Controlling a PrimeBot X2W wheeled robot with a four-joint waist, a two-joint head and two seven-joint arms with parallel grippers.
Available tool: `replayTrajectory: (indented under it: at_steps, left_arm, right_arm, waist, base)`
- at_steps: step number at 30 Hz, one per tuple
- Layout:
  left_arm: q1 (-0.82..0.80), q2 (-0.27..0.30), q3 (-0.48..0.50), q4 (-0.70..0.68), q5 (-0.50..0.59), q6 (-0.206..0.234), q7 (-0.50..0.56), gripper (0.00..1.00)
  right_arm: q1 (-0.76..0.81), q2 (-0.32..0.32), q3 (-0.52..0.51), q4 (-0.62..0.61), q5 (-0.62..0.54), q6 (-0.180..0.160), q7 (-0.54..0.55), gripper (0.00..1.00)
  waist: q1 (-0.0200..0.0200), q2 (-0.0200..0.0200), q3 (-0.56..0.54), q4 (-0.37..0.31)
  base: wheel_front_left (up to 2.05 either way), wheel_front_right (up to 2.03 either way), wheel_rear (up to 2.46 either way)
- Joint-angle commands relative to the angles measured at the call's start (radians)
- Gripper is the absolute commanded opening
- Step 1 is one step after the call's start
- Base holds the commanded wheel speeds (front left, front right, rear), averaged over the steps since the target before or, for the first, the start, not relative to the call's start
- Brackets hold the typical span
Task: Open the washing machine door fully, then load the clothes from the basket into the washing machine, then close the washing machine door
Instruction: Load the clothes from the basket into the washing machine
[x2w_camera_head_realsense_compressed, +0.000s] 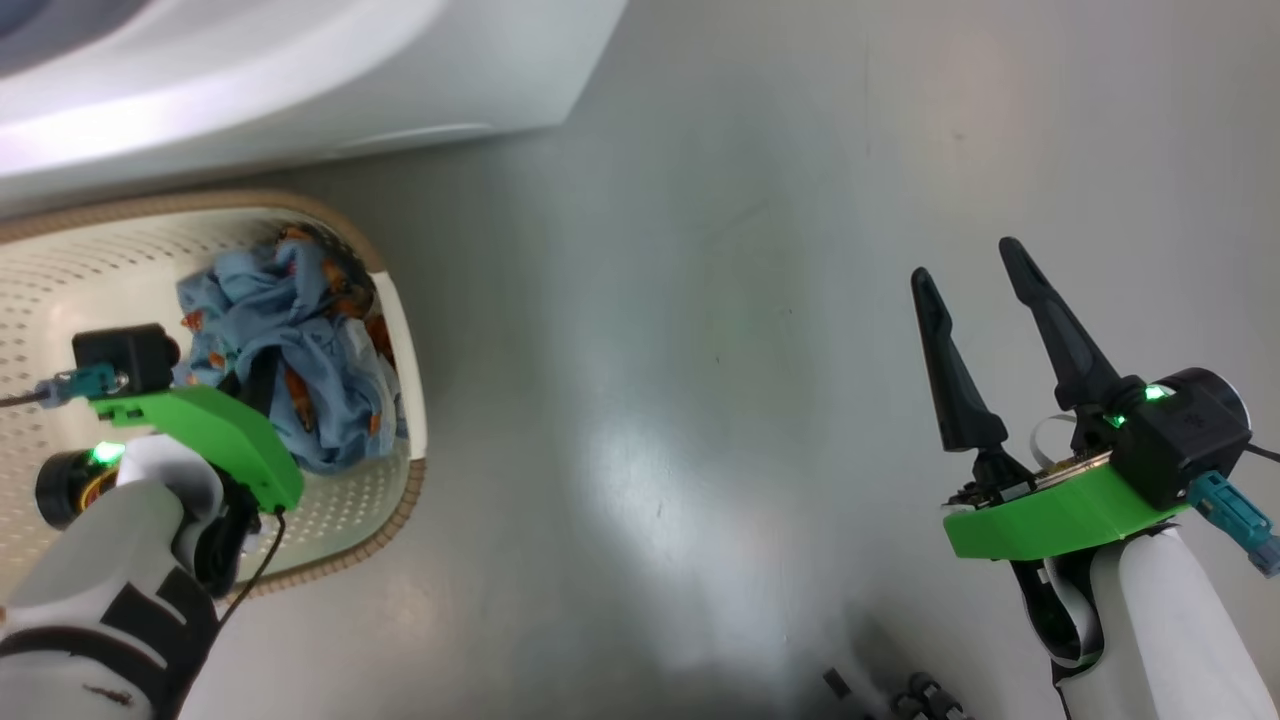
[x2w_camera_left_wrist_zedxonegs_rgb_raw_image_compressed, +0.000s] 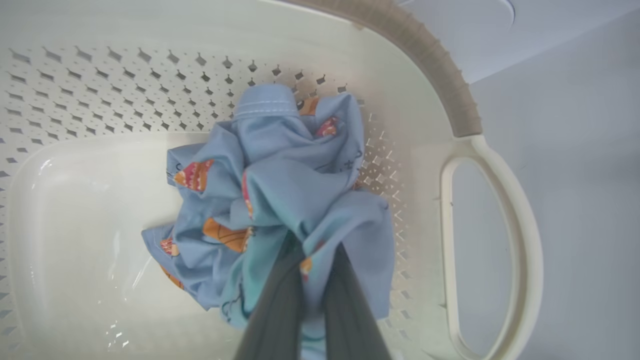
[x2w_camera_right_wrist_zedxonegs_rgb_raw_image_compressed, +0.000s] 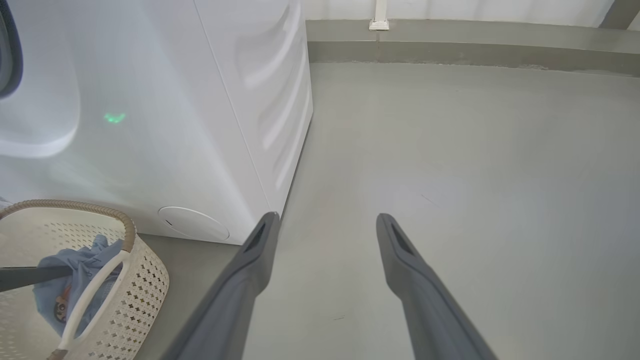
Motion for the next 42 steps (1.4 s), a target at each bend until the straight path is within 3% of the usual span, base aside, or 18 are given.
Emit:
replayTrajectory:
  at_steps: [1, 4, 11, 25, 33, 42]
  left_arm:
    - [0.038, 0.041, 0.027, -0.008, -0.015, -0.002, -0.012, 0.0]
    - [0.057, 0.052, 0.084, -0.027, -0.017, -0.002, -0.014, 0.0]
    - [0.155, 0.051, 0.259, -0.105, 0.092, -0.002, -0.015, 0.0]
    - [0.448, 0.01, 0.656, -0.342, 0.399, -0.002, -0.015, 0.0]
    - [0.595, -0.027, 0.822, -0.533, 0.548, -0.002, -0.015, 0.0]
    - [0.753, -0.057, 0.929, -0.735, 0.64, -0.002, -0.015, 0.0]
  right_arm:
    - [0.02, -0.01, 0.023, -0.01, -0.003, 0.002, -0.005, 1.0]
    - [0.023, -0.015, 0.025, 0.007, 0.002, 0.002, -0.005, 1.0]
    - [0.056, -0.036, 0.031, 0.049, 0.015, 0.002, -0.005, 1.0]
    - [0.189, -0.054, 0.014, 0.1, 0.044, 0.002, -0.005, 1.0]
    - [0.256, -0.062, -0.014, 0.089, 0.048, 0.002, -0.005, 1.0]
    - [0.323, -0.068, -0.065, 0.07, 0.049, 0.002, -0.005, 1.0]
  waist:
    - [0.0, -0.0001, -0.048, 0.026]
    - [0.0, -0.0001, -0.101, 0.048]
    - [0.0, -0.0001, -0.233, 0.098]
    - [0.0, -0.0001, -0.459, 0.155]
    - [0.0, -0.0001, -0.537, 0.169]
    - [0.0, -0.0001, -0.597, 0.17]
  base:
    - [0.0, 0.0, 0.0]
    - [0.0, 0.0, 0.0]
    - [0.0, 0.0, 0.0]
    - [0.0, 0.0, 0.0]
    - [0.0, 0.0, 0.0]
    - [0.0, 0.0, 0.0]
